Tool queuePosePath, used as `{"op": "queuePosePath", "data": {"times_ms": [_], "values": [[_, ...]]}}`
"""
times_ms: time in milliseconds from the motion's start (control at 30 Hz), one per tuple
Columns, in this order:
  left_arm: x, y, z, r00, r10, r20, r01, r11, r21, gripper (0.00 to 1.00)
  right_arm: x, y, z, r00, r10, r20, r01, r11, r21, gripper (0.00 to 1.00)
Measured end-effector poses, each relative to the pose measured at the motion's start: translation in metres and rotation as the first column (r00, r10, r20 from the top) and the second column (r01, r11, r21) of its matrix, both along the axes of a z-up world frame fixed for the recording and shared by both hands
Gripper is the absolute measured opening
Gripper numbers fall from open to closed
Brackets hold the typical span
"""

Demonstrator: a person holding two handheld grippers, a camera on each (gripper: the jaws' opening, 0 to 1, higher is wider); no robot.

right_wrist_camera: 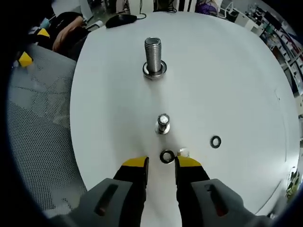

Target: Place the washer onto the threaded stud by aligning its center hole with the stud, sliding it down to the base, and recovering from edge contact or off-axis alignment until the washer reaches the visible bottom stop.

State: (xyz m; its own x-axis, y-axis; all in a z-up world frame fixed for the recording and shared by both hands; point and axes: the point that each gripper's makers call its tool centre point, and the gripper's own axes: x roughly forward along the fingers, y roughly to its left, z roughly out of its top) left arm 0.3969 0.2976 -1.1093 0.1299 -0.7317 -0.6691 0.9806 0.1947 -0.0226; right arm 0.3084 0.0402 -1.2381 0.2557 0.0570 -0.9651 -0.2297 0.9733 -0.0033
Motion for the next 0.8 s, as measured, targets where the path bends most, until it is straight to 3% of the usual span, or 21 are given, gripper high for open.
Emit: {"op": "queuePosePath", "data": {"times_ms": [800], "values": [[0.0000,-0.0001,0.0000,1.000,-0.002,-0.001,0.002,1.000,-0.004,0.33,0.0005,0.0039,-0.0016,0.996,0.027,-0.090,-0.031,0.998,-0.045,0.19]]}}
